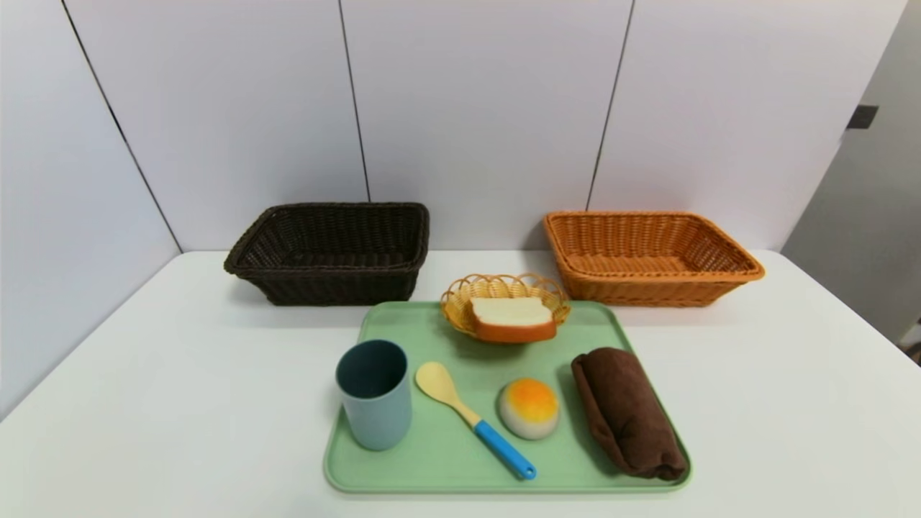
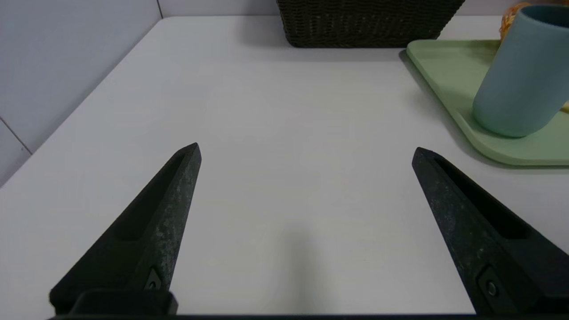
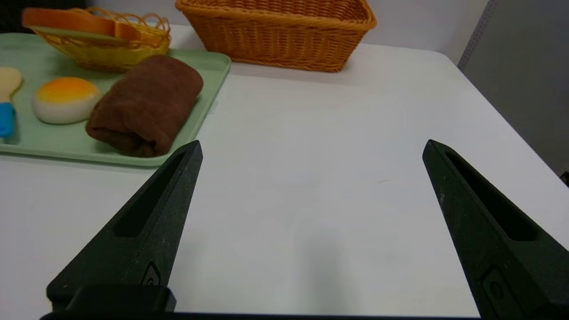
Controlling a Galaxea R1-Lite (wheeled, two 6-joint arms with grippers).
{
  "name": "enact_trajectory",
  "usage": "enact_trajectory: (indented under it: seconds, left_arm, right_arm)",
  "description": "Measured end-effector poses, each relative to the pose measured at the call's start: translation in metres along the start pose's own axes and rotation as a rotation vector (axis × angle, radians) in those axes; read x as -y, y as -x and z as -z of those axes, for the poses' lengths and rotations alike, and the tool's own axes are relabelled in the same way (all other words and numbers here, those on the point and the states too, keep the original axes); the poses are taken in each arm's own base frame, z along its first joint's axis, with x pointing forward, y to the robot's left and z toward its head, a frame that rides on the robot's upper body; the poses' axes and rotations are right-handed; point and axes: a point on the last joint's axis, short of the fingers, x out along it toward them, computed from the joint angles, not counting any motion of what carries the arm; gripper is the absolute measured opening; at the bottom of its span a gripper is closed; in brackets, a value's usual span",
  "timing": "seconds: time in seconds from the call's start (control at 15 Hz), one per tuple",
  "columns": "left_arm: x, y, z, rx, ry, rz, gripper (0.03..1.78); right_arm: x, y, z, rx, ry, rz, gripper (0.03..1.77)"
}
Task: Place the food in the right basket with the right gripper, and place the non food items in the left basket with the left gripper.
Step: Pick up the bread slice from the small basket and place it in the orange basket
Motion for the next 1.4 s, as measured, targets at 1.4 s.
enact_trajectory:
  seconds: [1.4]
  left_arm:
    - [0.010,-0.128,-0.177,-0.425,0.165,0.099,1.69]
  right_arm:
    - [-0.055,-0.225,-0.236,-0.687,-1.155,-0.504,1.71]
